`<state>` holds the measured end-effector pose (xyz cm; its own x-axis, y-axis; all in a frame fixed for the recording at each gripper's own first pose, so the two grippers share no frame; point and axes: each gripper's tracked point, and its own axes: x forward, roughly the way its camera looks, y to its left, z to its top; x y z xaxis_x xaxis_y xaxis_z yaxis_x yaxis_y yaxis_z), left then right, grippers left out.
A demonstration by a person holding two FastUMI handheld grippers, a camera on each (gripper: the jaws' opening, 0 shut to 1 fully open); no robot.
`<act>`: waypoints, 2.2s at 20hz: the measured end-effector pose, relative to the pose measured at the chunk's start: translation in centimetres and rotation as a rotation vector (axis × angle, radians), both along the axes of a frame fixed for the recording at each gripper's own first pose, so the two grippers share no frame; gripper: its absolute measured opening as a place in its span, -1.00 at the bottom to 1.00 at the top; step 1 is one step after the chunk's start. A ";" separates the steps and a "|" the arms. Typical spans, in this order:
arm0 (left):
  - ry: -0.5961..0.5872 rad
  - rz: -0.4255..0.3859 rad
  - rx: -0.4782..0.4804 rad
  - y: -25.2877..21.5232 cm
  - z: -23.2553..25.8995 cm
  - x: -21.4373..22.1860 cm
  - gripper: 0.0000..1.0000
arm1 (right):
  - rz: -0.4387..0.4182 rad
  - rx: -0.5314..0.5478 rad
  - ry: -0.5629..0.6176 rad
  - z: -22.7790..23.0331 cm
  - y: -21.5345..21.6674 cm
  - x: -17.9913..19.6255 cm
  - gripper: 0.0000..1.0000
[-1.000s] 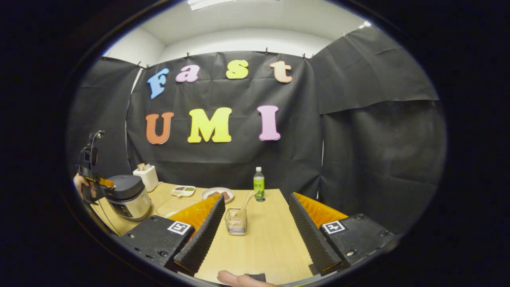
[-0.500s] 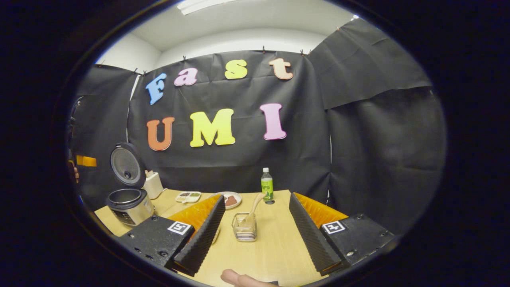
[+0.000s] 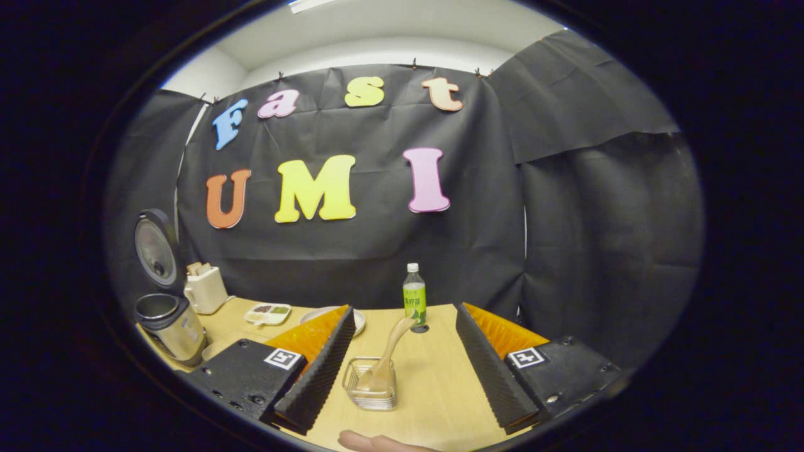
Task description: Close the left gripper, press the button to open the rice cooker; take a wooden spoon from the chopstick holder with the right hand, scoop a spoonful of rice and pour it into the rice cooker, then put the wooden spoon back into the chopstick holder.
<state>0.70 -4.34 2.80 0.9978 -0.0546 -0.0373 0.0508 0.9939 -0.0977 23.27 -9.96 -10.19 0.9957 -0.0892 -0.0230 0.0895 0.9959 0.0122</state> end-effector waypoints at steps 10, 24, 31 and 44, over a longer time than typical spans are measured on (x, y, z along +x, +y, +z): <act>-0.041 -0.083 0.025 -4.8 -4.1 -4.7 0.87 | 0.016 0.049 0.250 -11.1 0.3 9.5 1.00; 0.034 0.005 0.024 -0.1 -7.3 -3.4 0.88 | 0.152 0.239 0.310 -12.7 3.3 13.1 -0.63; 0.001 0.012 -0.002 1.9 -7.1 -6.6 0.88 | 0.175 0.137 0.206 -7.8 3.9 10.2 -0.76; -0.023 0.040 -0.045 4.8 -5.8 -8.6 0.88 | 0.275 0.073 0.052 1.3 12.5 3.8 -0.77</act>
